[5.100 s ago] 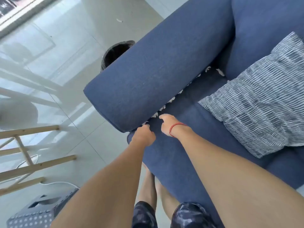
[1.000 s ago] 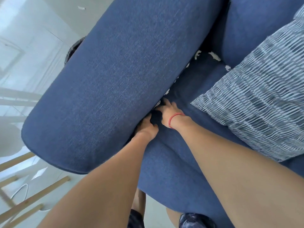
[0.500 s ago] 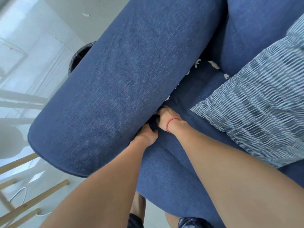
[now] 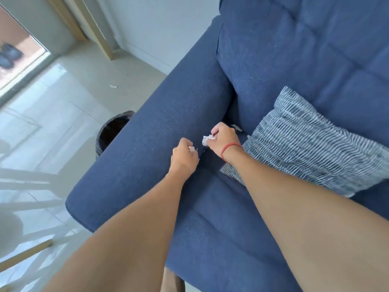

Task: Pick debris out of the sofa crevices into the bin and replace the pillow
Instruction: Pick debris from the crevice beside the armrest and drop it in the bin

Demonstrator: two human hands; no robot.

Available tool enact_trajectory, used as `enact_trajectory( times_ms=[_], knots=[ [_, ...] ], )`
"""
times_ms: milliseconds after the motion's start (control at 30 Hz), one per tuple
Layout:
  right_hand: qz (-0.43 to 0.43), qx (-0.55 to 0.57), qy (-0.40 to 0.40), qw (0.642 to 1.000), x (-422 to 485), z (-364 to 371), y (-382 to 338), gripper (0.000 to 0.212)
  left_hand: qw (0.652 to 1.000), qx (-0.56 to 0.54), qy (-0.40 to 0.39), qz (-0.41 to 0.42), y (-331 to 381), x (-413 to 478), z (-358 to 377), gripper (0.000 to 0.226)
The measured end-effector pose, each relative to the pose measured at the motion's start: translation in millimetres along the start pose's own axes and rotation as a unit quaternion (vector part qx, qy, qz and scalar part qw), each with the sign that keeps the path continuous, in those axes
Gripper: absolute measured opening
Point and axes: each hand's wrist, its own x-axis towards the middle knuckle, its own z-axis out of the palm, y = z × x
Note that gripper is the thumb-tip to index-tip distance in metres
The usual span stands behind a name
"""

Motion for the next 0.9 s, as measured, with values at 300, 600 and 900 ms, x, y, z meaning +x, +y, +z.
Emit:
enact_trajectory(
  times_ms=[300,600,900],
  knots=[
    [-0.073,-0.006,0.063,0.995,6,-26,-64,0.016,0.994,-0.036,0.051,0.091,52,27,-85,0.021],
    [-0.103,-0.022,0.010,0.994,30,60,-157,0.019,0.988,-0.055,0.143,-0.007,-27,74,-177,0.012],
    [-0.114,0.002,-0.047,0.992,53,144,-234,0.013,0.977,-0.052,0.191,-0.081,-88,115,-240,0.024]
  ],
)
